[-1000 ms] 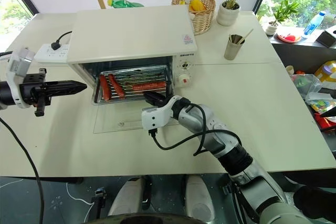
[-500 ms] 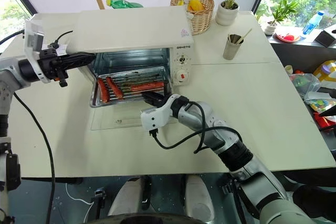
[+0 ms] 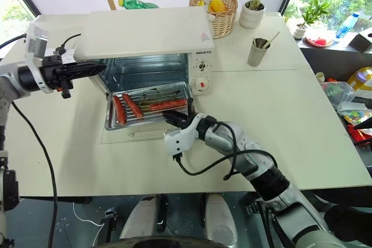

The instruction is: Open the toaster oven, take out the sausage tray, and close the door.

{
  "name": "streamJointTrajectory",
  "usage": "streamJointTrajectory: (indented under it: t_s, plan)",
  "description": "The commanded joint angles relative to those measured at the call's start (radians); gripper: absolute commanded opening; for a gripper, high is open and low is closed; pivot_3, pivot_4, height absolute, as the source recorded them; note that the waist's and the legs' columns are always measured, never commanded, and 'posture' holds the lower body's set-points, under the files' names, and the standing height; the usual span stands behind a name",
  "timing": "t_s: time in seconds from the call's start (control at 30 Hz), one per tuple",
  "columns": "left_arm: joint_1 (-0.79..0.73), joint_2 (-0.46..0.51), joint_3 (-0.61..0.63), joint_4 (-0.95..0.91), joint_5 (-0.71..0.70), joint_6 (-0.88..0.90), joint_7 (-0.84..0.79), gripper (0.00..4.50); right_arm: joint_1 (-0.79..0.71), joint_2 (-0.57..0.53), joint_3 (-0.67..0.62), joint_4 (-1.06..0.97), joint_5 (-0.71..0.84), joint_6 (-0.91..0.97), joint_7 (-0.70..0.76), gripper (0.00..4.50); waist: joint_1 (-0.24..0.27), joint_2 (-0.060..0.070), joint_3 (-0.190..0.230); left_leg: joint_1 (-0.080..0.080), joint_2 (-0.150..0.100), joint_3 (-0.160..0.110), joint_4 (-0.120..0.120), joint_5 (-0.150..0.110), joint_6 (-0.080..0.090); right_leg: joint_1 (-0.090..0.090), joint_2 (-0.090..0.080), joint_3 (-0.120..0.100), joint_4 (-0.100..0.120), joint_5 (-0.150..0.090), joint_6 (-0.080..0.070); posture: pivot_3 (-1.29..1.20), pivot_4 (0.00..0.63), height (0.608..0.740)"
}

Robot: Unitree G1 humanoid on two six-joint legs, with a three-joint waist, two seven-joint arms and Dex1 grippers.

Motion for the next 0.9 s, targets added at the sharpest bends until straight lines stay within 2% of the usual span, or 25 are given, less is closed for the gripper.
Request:
streamJointTrajectory:
  t_s: [0.03, 0.2, 0.23, 0.27, 0.5, 0.53, 0.67, 0.9]
  plan:
    - [0.05, 0.051, 0.074, -0.069, -0.07, 0.079, -0.023, 0.0, 0.0, -0.022, -0.059, -0.052, 0.031, -0.076, -0.051, 0.15, -0.001, 0.0, 0.0, 0.0, 0.0, 0.0, 0.0, 0.0, 0.0, 0.0, 0.0, 0.0, 0.0, 0.0, 0.0, 0.0, 0.15, 0.74]
    - [0.174, 0.071, 0.167, -0.159, -0.148, 0.178, 0.013, 0.0, -0.002, -0.06, -0.087, -0.028, 0.004, -0.171, -0.115, 0.15, 0.002, 0.0, 0.0, 0.0, 0.001, 0.0, 0.0, 0.0, 0.0, 0.0, 0.0, 0.0, 0.0, 0.0, 0.0, 0.0, 0.15, 0.74]
    - [0.215, 0.073, 0.203, -0.183, -0.176, 0.215, 0.024, 0.54, -0.003, -0.069, -0.089, -0.019, -0.006, -0.184, -0.123, 0.0, 0.002, 0.0, 0.0, 0.0, 0.0, 0.0, 0.0, 0.0, 0.0, 0.0, -0.001, 0.001, 0.0, 0.0, 0.0, 0.0, 0.15, 0.74]
    - [0.252, 0.073, 0.24, -0.206, -0.207, 0.256, 0.037, 0.76, -0.003, -0.076, -0.09, -0.009, -0.012, -0.196, -0.128, 0.0, 0.002, 0.0, 0.0, 0.0, 0.001, 0.0, 0.0, 0.0, 0.0, 0.0, -0.001, 0.001, 0.0, 0.0, 0.0, 0.0, 0.15, 0.74]
    - [0.457, 0.048, 0.449, -0.326, -0.404, 0.507, 0.168, 4.3, -0.014, -0.1, -0.098, 0.029, -0.025, -0.264, -0.154, 0.0, 0.004, 0.0, 0.0, 0.0, 0.001, 0.0, 0.0, 0.0, 0.0, 0.0, -0.001, 0.003, 0.0, -0.001, -0.001, 0.0, 0.15, 0.74]
    - [0.479, 0.038, 0.468, -0.334, -0.428, 0.538, 0.193, 4.44, -0.016, -0.102, -0.099, 0.034, -0.024, -0.271, -0.154, 0.0, 0.005, 0.0, 0.0, 0.001, 0.001, 0.0, 0.0, 0.0, 0.0, 0.0, -0.001, 0.003, 0.0, -0.002, -0.003, 0.0, 0.15, 0.74]
    - [0.542, -0.029, 0.506, -0.343, -0.504, 0.643, 0.317, 4.44, -0.027, -0.108, -0.098, 0.049, -0.014, -0.296, -0.15, 0.0, 0.005, 0.0, 0.0, 0.001, 0.001, 0.0, 0.0, 0.0, 0.0, 0.0, -0.003, 0.004, 0.0, -0.002, -0.003, 0.0, 0.15, 0.74]
    - [0.501, -0.176, 0.507, -0.288, -0.612, 0.771, 0.563, 4.44, -0.044, -0.094, -0.098, 0.045, 0.001, -0.303, -0.137, 0.0, 0.005, -0.001, 0.0, 0.002, 0.001, -0.002, 0.001, 0.0, 0.0, 0.001, -0.003, 0.004, 0.001, 0.0, 0.0, 0.0, 0.15, 0.74]
